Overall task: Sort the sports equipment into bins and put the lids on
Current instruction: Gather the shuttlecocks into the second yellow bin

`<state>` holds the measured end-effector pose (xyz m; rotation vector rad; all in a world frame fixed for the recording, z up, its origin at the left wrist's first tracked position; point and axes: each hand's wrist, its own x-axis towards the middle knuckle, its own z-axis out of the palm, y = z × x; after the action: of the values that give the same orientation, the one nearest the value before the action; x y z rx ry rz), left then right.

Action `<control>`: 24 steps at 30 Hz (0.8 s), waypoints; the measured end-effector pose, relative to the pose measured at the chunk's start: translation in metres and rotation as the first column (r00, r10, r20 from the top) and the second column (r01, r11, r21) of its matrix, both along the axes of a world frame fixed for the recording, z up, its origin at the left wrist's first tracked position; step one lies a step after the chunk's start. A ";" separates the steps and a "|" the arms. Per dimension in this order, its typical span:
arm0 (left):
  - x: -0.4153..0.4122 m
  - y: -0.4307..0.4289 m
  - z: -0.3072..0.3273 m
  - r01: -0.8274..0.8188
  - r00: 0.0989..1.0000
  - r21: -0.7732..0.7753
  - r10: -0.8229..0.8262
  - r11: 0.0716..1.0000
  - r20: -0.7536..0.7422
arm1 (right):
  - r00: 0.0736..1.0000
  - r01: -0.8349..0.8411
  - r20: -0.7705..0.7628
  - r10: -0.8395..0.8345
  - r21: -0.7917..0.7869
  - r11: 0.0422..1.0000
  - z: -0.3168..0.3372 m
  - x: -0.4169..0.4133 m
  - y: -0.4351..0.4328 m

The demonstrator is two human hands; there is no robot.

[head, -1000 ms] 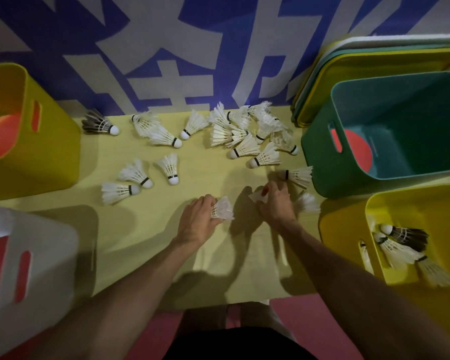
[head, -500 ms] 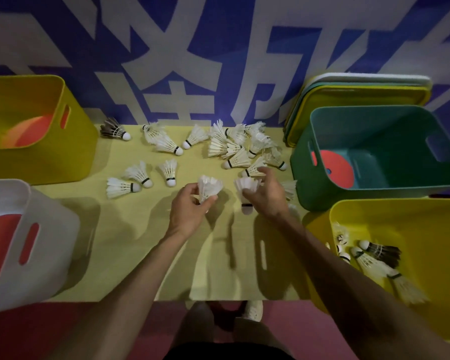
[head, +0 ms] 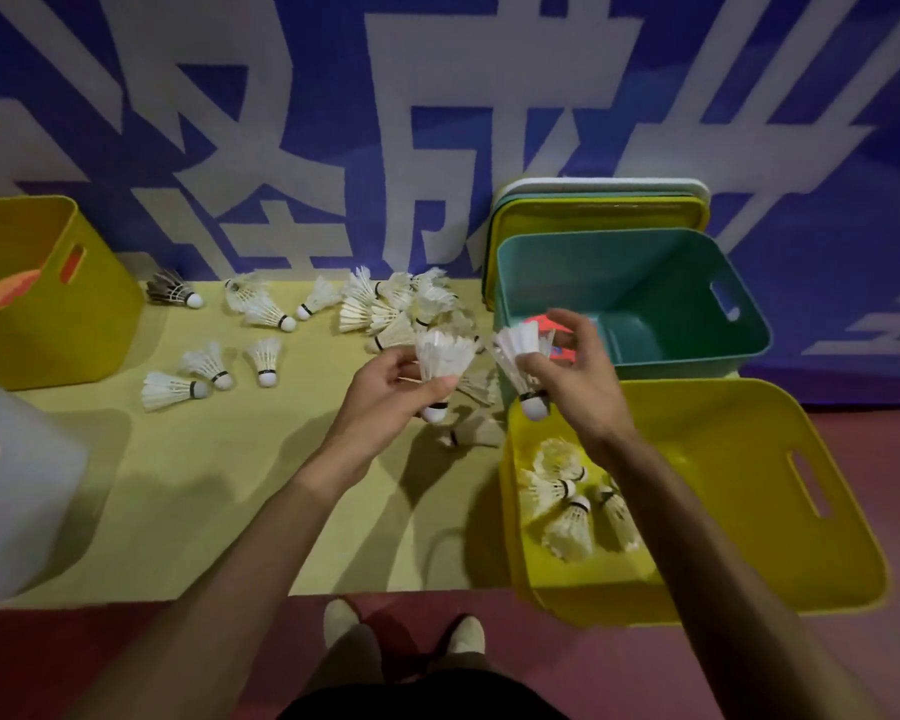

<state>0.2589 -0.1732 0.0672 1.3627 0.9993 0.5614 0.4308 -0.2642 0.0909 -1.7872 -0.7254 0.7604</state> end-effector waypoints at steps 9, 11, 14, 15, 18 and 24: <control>0.075 -0.067 0.001 0.419 0.899 0.139 -0.389 0.897 -0.203 | 0.992 0.116 0.081 -0.101 -0.204 0.972 -0.020 0.066 -0.087; 0.083 -0.075 -0.002 0.485 0.864 0.129 -0.451 0.865 -0.225 | 0.990 0.113 0.113 -0.086 -0.256 0.960 -0.025 0.073 -0.103; 0.089 -0.081 0.001 0.559 0.813 0.095 -0.523 0.824 -0.255 | 0.987 0.095 0.150 -0.051 -0.303 0.948 -0.030 0.078 -0.116; 0.090 -0.081 0.002 0.573 0.804 0.085 -0.540 0.815 -0.249 | 0.987 0.094 0.156 -0.046 -0.319 0.943 -0.031 0.079 -0.117; 0.089 -0.079 0.003 0.583 0.800 0.094 -0.551 0.807 -0.239 | 0.983 0.095 0.179 -0.035 -0.341 0.935 -0.032 0.079 -0.115; 0.074 -0.059 0.007 0.468 0.878 0.131 -0.444 0.874 -0.178 | 0.958 0.087 0.286 0.006 -0.311 0.946 -0.017 0.069 -0.086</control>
<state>0.3328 -0.2318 0.0739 1.7469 0.7110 0.1932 0.5003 -0.3504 0.0734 -2.2337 -0.7808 0.6257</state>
